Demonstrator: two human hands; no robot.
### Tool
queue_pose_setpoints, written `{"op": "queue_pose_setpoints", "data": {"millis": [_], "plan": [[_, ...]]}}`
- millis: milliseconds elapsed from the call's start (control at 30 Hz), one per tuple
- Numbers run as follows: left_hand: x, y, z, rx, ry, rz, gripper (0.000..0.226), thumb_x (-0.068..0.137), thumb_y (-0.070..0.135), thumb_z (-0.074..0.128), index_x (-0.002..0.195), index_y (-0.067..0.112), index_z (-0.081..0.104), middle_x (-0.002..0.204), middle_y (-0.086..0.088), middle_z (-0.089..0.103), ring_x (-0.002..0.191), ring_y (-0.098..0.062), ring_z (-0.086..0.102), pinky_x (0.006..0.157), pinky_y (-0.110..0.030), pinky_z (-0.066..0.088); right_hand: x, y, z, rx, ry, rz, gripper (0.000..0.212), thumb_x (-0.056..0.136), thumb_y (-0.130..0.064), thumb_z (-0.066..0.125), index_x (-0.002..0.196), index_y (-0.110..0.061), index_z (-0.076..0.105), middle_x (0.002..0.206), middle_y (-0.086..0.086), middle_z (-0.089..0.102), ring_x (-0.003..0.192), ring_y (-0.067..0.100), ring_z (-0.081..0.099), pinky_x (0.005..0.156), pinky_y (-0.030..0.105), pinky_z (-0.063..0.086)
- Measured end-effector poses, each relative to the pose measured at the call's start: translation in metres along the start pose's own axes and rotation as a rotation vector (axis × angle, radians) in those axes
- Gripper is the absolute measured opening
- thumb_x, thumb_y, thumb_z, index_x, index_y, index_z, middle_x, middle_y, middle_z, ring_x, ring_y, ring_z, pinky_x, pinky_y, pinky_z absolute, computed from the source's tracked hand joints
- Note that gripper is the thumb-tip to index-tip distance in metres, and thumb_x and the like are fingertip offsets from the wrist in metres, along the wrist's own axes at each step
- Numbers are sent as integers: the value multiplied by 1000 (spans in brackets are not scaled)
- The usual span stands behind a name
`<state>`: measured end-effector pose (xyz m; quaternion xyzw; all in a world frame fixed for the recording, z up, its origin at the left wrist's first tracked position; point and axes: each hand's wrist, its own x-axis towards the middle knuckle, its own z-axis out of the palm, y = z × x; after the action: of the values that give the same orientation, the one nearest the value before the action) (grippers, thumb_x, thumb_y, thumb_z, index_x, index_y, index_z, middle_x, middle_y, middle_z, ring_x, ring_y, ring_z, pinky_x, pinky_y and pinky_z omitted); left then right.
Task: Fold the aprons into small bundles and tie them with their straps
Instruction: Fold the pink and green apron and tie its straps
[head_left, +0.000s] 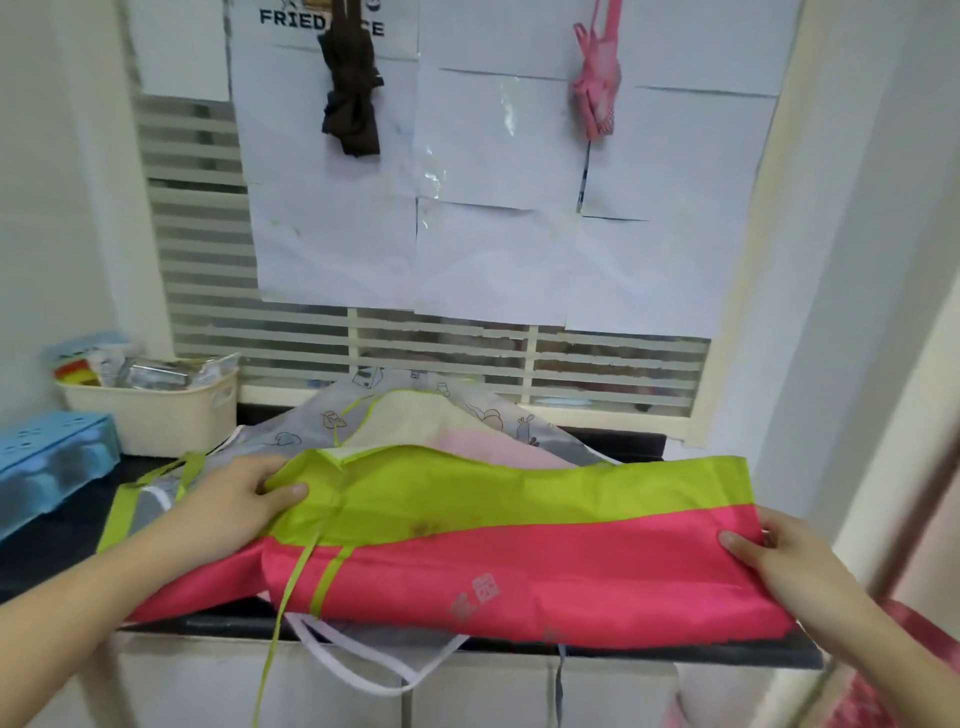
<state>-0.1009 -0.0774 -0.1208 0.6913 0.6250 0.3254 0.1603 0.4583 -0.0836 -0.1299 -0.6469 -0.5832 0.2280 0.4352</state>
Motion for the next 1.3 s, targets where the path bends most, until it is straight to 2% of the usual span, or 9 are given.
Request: {"op": "queue_pose_setpoints", "data": {"millis": [267, 433, 533, 667, 800, 1000, 1133, 1233, 1300], "plan": [[69, -9, 26, 89, 115, -34, 13, 101, 30, 66, 91, 32, 75, 85, 14, 76, 87, -10, 68, 81, -37, 51, 71, 18, 33, -141, 10, 16, 18, 97, -11, 68, 87, -23, 76, 80, -12, 78, 83, 12, 72, 75, 30, 50], [139, -11, 18, 97, 243, -18, 36, 87, 67, 55, 94, 37, 73, 70, 10, 73, 74, -19, 70, 75, -44, 57, 129, 19, 48, -54, 154, 59, 13, 99, -19, 67, 92, -21, 78, 81, -5, 78, 81, 20, 74, 79, 38, 55], [171, -2, 32, 153, 305, -60, 26, 94, 49, 68, 81, 26, 72, 68, 3, 69, 76, -30, 68, 67, -41, 47, 160, 24, 70, -81, 152, 80, 10, 99, -21, 68, 93, -19, 76, 86, -1, 78, 82, 21, 73, 83, 41, 57], [189, -15, 70, 220, 328, -180, 22, 96, 32, 69, 94, 12, 61, 82, -8, 61, 96, -42, 64, 74, -42, 40, 186, 39, 103, -258, 65, 118, 7, 96, -22, 69, 89, -21, 67, 87, 1, 72, 87, 28, 69, 82, 41, 53], [172, -17, 98, 420, 419, 1, 28, 93, 14, 65, 119, 5, 59, 116, -20, 54, 114, -46, 51, 96, -59, 42, 192, 47, 117, -356, 54, 88, 10, 95, -19, 70, 87, -21, 64, 88, 0, 70, 86, 28, 63, 77, 36, 44], [126, 50, 125, 362, 201, 530, 36, 94, 16, 51, 129, 13, 61, 132, -5, 50, 119, -26, 51, 101, -40, 42, 171, 40, 101, -66, 54, 293, 28, 92, -39, 72, 101, -13, 65, 94, 3, 70, 83, 24, 66, 73, 38, 50], [104, 34, 173, 380, -58, 398, 58, 103, 51, 34, 153, 24, 45, 159, 1, 31, 146, -18, 34, 123, -35, 29, 121, 40, 57, 253, -221, 495, 38, 93, -40, 70, 100, -2, 69, 88, 22, 72, 71, 29, 65, 69, 36, 50], [97, 4, 198, 445, -138, 314, 68, 103, 59, 22, 161, 25, 34, 164, -3, 27, 150, -25, 32, 125, -39, 20, 82, 39, 45, 110, -436, 523, 25, 99, -27, 69, 98, -2, 69, 87, 18, 75, 69, 29, 69, 63, 34, 55], [93, -1, 201, 446, -183, 274, 70, 102, 63, 16, 164, 32, 24, 168, 2, 20, 154, -21, 24, 128, -41, 15, 68, 45, 45, -24, -392, 440, 8, 100, -10, 67, 104, -4, 69, 82, 22, 74, 67, 28, 67, 66, 40, 55]]}}
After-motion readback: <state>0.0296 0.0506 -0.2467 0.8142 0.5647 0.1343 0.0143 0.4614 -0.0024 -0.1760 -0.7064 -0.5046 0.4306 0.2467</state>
